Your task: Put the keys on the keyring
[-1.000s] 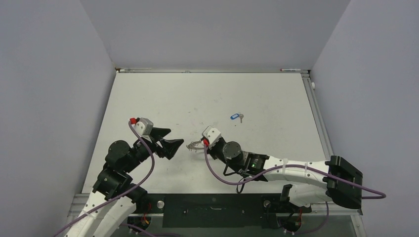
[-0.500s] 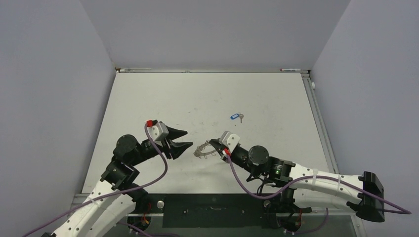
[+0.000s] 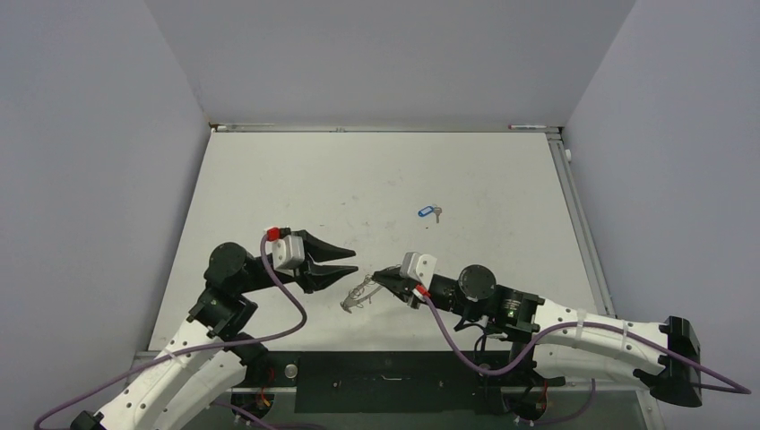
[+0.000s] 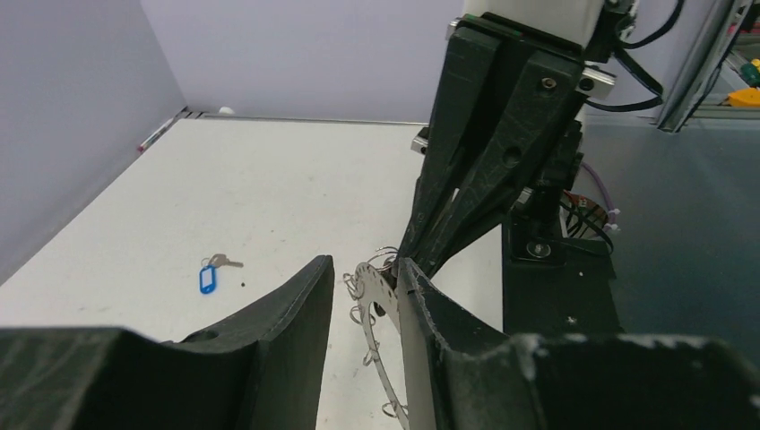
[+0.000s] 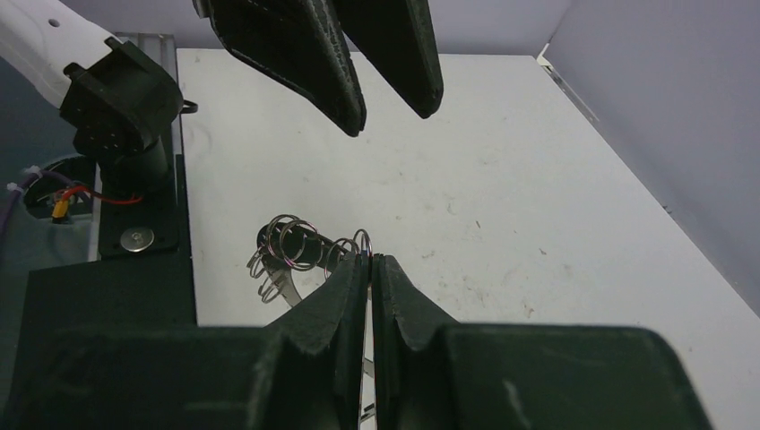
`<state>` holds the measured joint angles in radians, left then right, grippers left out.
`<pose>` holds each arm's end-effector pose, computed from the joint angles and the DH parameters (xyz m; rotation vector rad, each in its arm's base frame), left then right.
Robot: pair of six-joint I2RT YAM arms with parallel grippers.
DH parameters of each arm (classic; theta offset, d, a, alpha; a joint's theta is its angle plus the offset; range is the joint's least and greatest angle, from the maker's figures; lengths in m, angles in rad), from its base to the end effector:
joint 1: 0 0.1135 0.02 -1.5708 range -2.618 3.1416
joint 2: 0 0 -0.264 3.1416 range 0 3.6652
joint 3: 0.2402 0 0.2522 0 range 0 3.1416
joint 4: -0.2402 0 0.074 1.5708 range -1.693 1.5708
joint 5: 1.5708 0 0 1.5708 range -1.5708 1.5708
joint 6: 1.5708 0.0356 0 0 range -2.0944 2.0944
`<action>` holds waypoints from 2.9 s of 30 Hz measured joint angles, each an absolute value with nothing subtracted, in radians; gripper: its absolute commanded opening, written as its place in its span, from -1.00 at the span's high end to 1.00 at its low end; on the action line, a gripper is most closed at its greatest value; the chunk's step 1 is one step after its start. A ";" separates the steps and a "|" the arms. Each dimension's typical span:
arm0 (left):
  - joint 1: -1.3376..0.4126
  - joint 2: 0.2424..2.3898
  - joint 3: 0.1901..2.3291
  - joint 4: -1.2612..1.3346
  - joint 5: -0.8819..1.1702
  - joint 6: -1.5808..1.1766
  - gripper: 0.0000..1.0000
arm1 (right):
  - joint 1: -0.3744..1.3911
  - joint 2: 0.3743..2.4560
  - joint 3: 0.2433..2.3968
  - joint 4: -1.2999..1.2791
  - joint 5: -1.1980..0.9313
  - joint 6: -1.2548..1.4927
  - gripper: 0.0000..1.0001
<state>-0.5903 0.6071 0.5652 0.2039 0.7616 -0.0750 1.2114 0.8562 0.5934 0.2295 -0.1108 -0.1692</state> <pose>0.1100 -0.1033 0.3299 0.9941 1.1852 -1.0673 0.0696 0.1965 0.3036 -1.1365 1.2351 0.8876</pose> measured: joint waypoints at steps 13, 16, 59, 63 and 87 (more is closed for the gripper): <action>-0.615 0.593 0.531 0.228 0.838 -0.078 0.50 | 1.210 0.845 0.616 0.228 -0.198 -0.163 0.90; -0.615 0.598 0.529 0.229 0.838 -0.082 0.52 | 1.210 0.845 0.623 0.229 -0.209 -0.163 0.90; -0.624 0.566 0.503 0.274 0.839 -0.150 0.34 | 1.210 0.869 0.661 0.212 -0.216 -0.168 0.90; -0.612 0.562 0.493 0.311 0.842 -0.181 0.38 | 1.210 0.869 0.669 0.214 -0.209 -0.169 0.90; -0.627 0.629 0.492 0.334 0.867 -0.196 0.62 | 1.205 0.870 0.680 0.208 -0.235 -0.168 0.90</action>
